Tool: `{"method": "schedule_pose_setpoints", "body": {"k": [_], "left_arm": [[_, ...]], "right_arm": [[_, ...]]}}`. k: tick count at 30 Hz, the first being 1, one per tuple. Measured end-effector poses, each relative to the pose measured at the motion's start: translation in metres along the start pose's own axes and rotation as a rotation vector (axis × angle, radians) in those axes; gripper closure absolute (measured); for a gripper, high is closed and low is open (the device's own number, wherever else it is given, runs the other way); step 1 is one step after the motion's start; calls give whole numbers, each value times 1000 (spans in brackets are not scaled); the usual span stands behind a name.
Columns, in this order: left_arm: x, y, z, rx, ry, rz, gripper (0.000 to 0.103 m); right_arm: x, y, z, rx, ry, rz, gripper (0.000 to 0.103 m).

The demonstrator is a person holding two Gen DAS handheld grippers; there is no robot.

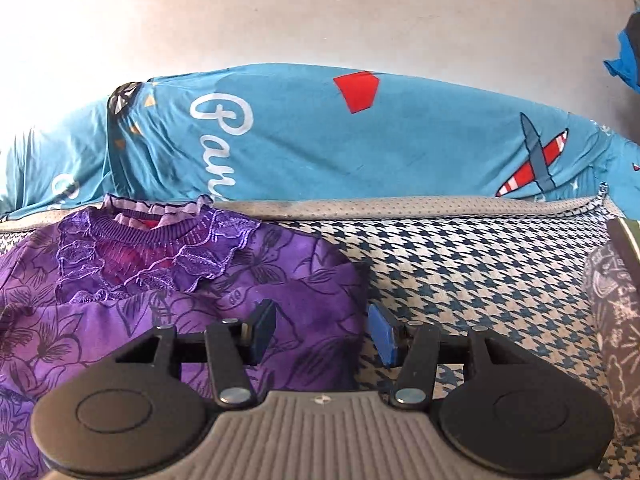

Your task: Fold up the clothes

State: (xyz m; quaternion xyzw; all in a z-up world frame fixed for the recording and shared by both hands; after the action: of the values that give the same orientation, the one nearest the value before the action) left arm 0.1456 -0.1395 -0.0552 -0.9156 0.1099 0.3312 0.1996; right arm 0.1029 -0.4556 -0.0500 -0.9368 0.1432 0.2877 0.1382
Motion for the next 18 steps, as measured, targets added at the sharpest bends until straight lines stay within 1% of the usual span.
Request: {"method": "schedule_pose_setpoints", "body": {"k": [4,7,10,12,13,15,18], "left_arm": [[4,16,5,42,-15,39,0],[6,24,8,57,-27,62,0],[9,27,11,68,-41,67,0],[11,28,11,67,-46,73,0],[12,27,12,65,-49,76,0],[13,27,13,62,-56,78,0],[15,27,14,58,-65,82,0]], "right_arm": [[18,-13,1,-31,4,-16,53],[32,-16,5,-11,-49,-60,53],[44,-20,9,-13,-75,-59,53],[51,-21,12,-27,-75,-45,54],[53,-22,12,-27,-74,-44,57],[58,-23,12,-12,-85,-57,81],[60,-24,9,-1,-85,-55,93]]}}
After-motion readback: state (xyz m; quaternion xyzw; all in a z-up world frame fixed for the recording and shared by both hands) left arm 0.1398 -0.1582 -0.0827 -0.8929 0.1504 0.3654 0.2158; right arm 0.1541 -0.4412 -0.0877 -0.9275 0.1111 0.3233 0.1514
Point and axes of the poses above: each gripper's, at about its wrist camera, not at the fingertips, and x roughly the way its jaws point, y to its right, z to its underside, the point moved 9 cm from there along x, roughly the way its jaws point, and after that the axes turned 15 degrees about x, right-handed, at the moved point
